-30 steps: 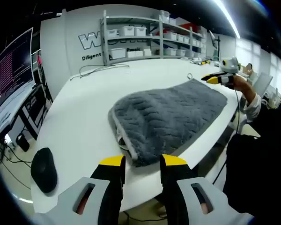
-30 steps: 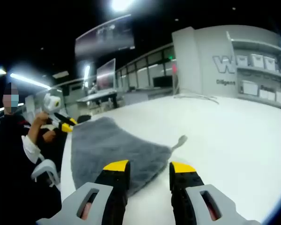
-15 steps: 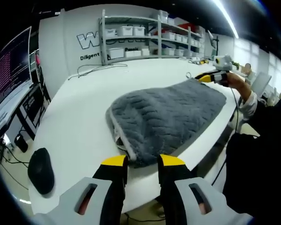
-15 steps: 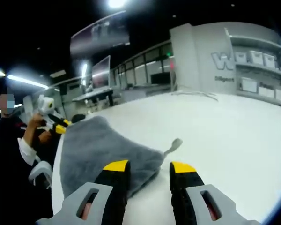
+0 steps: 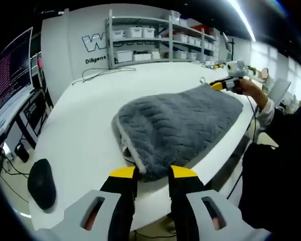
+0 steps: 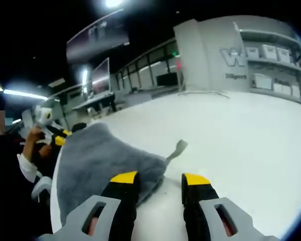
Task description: Open the folded towel by lifting each exposed corner and separating the folded layers until the towel lies flat within the target outline without major curled edges
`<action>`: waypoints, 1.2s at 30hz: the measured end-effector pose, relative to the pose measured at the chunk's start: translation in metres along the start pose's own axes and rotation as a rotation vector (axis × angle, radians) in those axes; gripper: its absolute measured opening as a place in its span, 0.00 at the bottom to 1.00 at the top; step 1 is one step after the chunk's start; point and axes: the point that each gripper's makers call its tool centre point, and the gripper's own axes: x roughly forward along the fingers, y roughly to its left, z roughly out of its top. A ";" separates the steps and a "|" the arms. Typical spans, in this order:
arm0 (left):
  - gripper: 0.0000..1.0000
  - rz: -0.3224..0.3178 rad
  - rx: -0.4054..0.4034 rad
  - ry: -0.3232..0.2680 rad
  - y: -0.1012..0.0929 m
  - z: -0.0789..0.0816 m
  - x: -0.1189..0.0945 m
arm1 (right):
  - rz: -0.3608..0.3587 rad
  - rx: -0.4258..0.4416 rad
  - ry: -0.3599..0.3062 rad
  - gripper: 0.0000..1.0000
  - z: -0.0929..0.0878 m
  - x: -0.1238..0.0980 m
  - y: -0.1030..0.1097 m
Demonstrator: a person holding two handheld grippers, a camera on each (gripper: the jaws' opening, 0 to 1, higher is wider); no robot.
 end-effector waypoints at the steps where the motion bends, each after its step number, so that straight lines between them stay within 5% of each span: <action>1: 0.24 0.000 -0.001 0.001 0.000 0.000 0.000 | -0.001 -0.002 0.001 0.32 0.000 0.000 0.000; 7: 0.23 -0.003 0.003 0.002 -0.001 0.000 0.000 | -0.018 -0.041 0.031 0.31 -0.004 0.004 0.002; 13: 0.23 -0.002 0.003 0.000 0.000 0.001 0.000 | -0.078 -0.196 0.054 0.30 -0.001 0.004 0.006; 21: 0.23 0.004 0.006 0.007 -0.001 0.000 0.002 | -0.069 -0.144 0.058 0.25 -0.005 0.007 0.006; 30: 0.23 0.007 0.001 0.003 0.003 0.001 0.004 | -0.076 -0.240 0.048 0.23 -0.005 0.008 0.013; 36: 0.23 0.015 -0.004 0.011 0.004 -0.002 0.006 | -0.084 -0.205 0.035 0.27 -0.005 0.007 0.008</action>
